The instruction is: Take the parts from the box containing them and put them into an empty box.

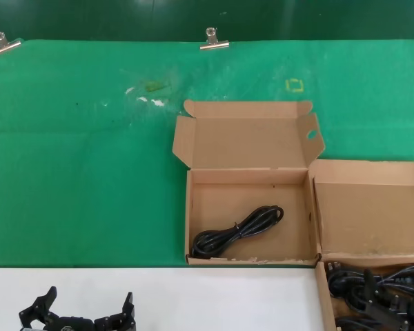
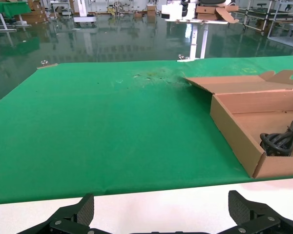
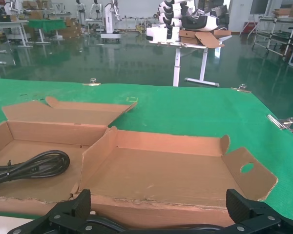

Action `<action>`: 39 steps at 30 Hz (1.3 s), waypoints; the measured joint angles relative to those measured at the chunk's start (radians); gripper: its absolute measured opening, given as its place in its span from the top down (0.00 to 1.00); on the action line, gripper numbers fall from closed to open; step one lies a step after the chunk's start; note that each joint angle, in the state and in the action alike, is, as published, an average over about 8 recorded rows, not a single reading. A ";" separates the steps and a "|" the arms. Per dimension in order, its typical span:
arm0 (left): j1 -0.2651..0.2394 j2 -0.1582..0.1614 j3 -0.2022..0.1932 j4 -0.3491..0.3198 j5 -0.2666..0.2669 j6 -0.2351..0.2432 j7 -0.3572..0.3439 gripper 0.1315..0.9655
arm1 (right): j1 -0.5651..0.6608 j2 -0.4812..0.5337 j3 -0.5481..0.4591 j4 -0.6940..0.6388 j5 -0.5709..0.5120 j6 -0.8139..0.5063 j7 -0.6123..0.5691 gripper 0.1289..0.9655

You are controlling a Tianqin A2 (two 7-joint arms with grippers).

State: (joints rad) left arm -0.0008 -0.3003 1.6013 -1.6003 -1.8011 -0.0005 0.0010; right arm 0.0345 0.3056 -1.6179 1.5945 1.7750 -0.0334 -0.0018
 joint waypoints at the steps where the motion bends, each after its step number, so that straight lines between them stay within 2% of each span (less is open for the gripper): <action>1: 0.000 0.000 0.000 0.000 0.000 0.000 0.000 0.00 | 0.000 0.000 0.000 0.000 0.000 0.000 0.000 0.00; 39: 0.000 0.000 0.000 0.000 0.000 0.000 0.000 0.00 | 0.000 0.000 0.000 0.000 0.000 0.000 0.000 0.00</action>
State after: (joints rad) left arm -0.0008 -0.3003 1.6013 -1.6003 -1.8011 -0.0005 0.0010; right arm 0.0345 0.3056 -1.6179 1.5945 1.7750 -0.0334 -0.0018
